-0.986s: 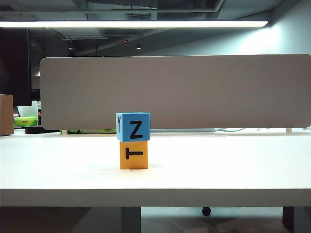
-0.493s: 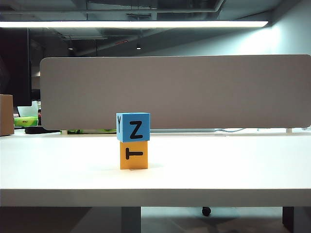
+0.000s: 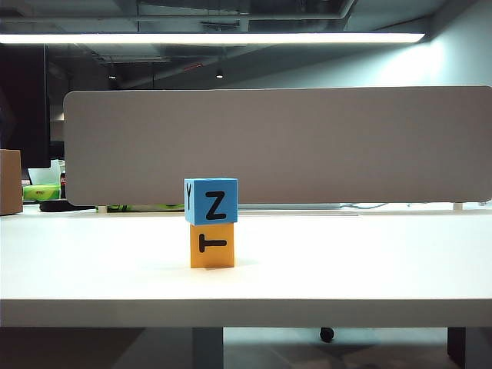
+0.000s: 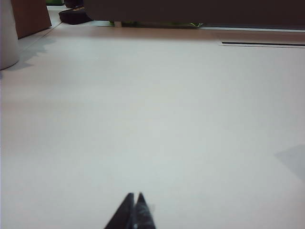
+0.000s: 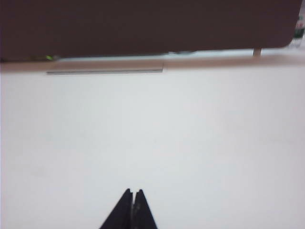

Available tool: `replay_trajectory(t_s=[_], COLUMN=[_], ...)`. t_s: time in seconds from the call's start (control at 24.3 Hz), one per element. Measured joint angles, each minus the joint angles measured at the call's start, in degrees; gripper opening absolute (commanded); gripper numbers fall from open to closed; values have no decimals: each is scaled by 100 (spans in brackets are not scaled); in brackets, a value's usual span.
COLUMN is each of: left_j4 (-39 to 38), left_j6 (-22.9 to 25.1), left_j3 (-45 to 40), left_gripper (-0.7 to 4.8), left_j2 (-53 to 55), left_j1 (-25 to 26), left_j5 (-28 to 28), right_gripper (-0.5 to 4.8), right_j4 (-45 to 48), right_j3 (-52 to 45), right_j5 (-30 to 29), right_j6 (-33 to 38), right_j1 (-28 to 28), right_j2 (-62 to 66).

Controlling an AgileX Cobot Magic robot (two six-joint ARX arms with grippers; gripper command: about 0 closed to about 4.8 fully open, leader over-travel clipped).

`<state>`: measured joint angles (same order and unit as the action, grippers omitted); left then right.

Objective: Stack the letter block on the right onto the letter block on the left.

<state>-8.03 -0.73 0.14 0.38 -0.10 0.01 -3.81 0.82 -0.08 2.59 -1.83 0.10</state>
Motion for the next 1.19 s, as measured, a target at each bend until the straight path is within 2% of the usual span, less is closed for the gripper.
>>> replay_trajectory(t_s=[1.19], left_j4=[0], left_j6=[-2], left_j3=[0], left_gripper=[-5], left_j2=[0], left_j1=[-2], left_j5=[0], right_gripper=[22], right_j4=[-173], right_j3=[-55], right_j5=[2], right_j6=[4], right_j1=[0], right_j2=[2])
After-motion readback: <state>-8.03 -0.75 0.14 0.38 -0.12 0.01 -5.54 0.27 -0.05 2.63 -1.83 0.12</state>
